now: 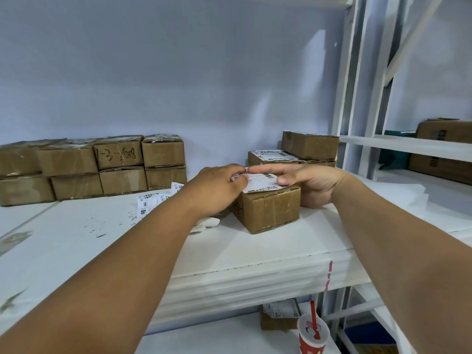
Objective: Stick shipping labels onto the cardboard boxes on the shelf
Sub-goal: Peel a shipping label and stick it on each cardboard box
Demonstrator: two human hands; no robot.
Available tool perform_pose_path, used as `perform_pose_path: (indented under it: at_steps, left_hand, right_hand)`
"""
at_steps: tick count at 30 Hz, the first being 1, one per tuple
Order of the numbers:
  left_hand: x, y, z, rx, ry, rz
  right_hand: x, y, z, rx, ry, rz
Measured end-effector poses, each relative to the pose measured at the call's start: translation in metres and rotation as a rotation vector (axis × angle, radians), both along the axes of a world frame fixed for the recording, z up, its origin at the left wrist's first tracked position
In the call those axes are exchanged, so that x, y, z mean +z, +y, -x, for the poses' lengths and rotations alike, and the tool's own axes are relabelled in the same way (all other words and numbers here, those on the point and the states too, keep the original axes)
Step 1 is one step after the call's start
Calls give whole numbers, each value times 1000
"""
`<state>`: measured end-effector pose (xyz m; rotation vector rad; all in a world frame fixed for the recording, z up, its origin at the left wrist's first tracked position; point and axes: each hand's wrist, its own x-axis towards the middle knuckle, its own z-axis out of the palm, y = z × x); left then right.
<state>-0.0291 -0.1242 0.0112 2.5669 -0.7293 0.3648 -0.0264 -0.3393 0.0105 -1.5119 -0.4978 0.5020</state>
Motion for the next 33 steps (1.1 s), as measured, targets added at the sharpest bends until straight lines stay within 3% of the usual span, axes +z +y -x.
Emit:
perform_pose_path:
  at_steps: [8, 28, 33]
  left_hand:
    - [11, 4, 15, -78, 275, -90]
    - [13, 8, 21, -77, 301, -181]
    - [11, 9, 22, -103, 323, -129]
  right_hand:
    - [1, 0, 3, 40, -6, 9]
    - [3, -9, 10, 106, -50, 80]
    - [3, -7, 10, 51, -56, 34]
